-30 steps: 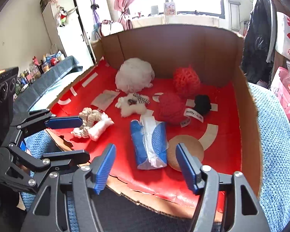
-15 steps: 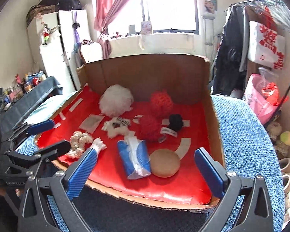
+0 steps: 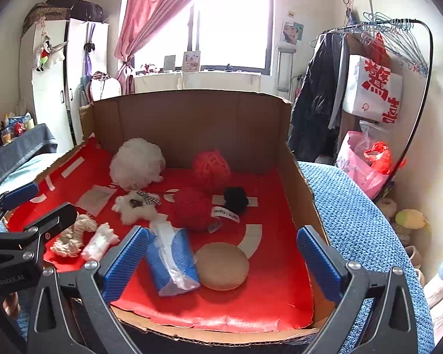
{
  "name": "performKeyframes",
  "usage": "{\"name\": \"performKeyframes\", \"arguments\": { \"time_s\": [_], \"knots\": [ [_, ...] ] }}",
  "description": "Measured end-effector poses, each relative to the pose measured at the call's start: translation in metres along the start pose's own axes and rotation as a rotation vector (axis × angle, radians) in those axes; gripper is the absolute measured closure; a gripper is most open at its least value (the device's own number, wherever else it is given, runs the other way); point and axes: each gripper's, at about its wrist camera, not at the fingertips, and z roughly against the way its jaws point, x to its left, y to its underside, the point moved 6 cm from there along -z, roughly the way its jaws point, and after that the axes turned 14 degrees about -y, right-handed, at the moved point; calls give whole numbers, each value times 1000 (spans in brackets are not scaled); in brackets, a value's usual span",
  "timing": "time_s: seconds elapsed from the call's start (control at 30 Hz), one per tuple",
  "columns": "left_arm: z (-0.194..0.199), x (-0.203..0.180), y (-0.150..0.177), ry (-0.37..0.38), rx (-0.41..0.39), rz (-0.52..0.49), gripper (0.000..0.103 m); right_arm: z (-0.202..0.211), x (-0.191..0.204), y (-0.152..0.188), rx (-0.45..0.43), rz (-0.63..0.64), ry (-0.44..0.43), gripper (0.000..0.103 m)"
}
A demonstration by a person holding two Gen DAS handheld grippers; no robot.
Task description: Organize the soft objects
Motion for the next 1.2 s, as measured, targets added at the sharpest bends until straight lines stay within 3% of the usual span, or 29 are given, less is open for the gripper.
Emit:
{"name": "performKeyframes", "arguments": {
  "time_s": [0.3, 1.2],
  "knots": [
    [-13, 5, 11, -26, 53, 18, 5, -7, -1, 6, 9, -5, 9, 0],
    [-17, 5, 18, -50, 80, -8, 5, -10, -3, 11, 30, -13, 22, 0]
  ]
}}
